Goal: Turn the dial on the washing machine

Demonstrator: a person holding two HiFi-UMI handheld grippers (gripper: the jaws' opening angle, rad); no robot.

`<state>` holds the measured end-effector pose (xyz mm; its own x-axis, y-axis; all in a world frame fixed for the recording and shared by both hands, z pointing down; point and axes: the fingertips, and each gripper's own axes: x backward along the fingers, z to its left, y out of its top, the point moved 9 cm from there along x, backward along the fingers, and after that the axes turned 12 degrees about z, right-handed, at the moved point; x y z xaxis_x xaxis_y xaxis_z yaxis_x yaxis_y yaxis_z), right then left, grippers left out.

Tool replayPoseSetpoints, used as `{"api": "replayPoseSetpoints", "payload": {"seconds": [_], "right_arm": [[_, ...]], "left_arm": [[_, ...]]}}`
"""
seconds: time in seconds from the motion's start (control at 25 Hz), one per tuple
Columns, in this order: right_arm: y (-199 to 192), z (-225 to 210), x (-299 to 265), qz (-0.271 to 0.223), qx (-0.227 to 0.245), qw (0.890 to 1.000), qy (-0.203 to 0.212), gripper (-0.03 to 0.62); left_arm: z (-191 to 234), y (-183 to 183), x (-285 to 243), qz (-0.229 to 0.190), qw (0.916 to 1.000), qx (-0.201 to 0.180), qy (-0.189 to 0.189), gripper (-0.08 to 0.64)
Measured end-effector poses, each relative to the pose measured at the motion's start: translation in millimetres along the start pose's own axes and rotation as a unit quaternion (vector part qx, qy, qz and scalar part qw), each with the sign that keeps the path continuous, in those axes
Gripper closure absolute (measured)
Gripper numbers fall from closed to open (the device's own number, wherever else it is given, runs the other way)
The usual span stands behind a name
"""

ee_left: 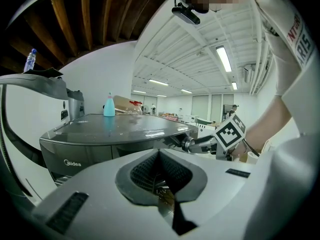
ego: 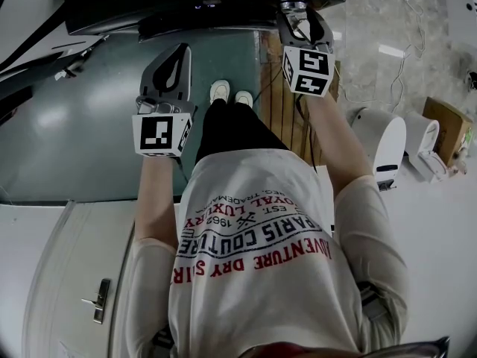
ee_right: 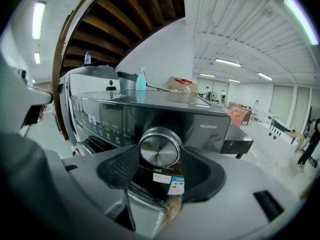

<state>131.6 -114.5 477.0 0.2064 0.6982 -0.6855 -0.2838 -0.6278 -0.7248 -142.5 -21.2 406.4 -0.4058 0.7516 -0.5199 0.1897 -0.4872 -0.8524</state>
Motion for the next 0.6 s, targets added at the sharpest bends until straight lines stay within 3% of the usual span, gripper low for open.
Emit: {"api": "replayPoseSetpoints", "payload": {"seconds": [0.16, 0.32, 0.44, 0.6], "right_arm": [[-2, -8, 0, -0.003, -0.071, 0.996, 0.045, 0.319], [-2, -10, -1, -0.007, -0.083, 0.995, 0.060, 0.318], [-1, -7, 1, -0.014, -0.054, 0.998, 0.043, 0.318], [4, 10, 7, -0.027, 0.052, 0.998, 0.002, 0.282]], "left_arm": [[-4, 1, -2, 0.003, 1.0000, -0.005, -0.001, 0.545], [-6, 1, -4, 0.005, 1.0000, -0.008, -0.004, 0.545], [-7, 1, -6, 0.005, 1.0000, -0.006, -0.004, 0.545], [-9, -1, -7, 0.009, 0.9999, -0.005, -0.003, 0.545]]}}
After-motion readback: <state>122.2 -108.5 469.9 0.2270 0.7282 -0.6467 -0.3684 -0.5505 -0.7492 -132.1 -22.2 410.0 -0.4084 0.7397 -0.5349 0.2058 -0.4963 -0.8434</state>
